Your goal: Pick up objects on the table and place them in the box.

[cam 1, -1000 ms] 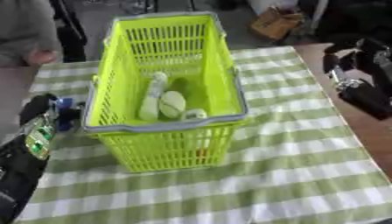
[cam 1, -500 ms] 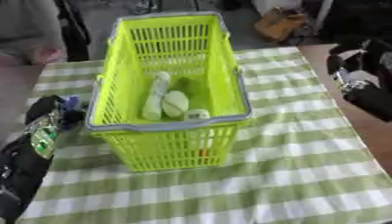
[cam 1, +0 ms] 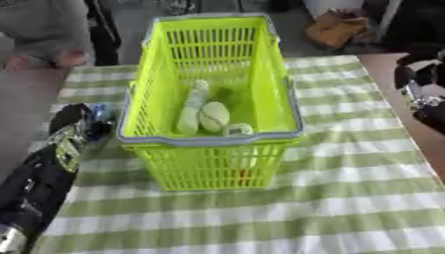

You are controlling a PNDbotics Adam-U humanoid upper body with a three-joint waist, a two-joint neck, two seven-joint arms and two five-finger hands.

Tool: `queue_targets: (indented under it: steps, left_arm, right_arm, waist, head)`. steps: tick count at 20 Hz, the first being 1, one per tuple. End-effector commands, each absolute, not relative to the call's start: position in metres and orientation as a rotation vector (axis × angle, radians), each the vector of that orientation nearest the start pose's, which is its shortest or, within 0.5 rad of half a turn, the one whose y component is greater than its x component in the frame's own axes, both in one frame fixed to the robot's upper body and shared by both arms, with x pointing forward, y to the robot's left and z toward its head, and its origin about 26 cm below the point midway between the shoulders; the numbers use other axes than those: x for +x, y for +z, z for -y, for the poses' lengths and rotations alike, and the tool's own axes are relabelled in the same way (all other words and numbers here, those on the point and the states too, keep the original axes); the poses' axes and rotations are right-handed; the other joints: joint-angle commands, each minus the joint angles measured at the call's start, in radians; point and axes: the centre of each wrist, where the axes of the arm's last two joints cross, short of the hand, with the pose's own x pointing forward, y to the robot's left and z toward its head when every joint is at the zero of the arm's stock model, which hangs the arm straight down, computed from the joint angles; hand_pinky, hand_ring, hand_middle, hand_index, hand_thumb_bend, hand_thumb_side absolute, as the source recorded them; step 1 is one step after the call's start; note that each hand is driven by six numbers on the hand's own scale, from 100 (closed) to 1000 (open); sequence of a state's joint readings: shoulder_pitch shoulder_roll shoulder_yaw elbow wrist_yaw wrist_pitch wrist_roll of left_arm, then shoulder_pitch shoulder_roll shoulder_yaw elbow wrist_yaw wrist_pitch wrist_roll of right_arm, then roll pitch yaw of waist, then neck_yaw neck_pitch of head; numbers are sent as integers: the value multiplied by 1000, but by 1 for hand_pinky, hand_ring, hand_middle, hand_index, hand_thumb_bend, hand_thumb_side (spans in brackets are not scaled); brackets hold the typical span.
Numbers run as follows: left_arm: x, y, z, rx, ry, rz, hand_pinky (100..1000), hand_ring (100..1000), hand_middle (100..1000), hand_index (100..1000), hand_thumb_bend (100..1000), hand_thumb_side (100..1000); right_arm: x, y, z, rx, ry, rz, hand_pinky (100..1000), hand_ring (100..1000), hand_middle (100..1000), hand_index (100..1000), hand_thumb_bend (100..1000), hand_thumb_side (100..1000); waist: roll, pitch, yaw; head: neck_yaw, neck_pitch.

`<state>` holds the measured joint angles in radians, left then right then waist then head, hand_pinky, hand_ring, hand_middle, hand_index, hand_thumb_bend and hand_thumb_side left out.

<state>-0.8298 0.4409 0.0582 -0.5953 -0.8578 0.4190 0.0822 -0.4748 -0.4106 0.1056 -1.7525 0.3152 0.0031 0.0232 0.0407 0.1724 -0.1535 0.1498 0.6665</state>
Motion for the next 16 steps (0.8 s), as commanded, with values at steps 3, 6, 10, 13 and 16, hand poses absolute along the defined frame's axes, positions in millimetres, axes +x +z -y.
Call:
queue_targets:
  steps: [3,6,10,13,16]
  left_arm:
    - [461,95,-374,1176,-605,871,136,554,516,778,342,243]
    - [460,95,-374,1170,-615,868,124,545,505,769,333,229]
    - [461,97,-374,1169,-603,887,100,532,464,705,254,180]
    - [463,109,-373,1167,-575,944,100,534,446,698,177,193]
    - [463,126,-374,1172,-551,1011,100,537,443,699,162,197]
  right_arm:
    - [349,210,253,-530,746,2165,609,562,701,862,260,586]
    - [349,210,253,-529,746,2165,609,562,701,862,261,586]
    - [349,210,254,-530,745,2164,609,562,701,863,268,594]
    - [349,209,254,-530,743,2161,610,563,701,863,268,587]
    - [349,208,255,-530,741,2158,610,563,701,863,269,587]
  waist:
    - [-5,-14,1]
    - [-5,-15,1]
    - [-7,-18,1]
    - [-10,-22,4]
    - [-11,-27,7]
  head:
    - [-1,7]
    - [-4,8]
    - [-9,8]
    - [-11,9]
    - [-12,10]
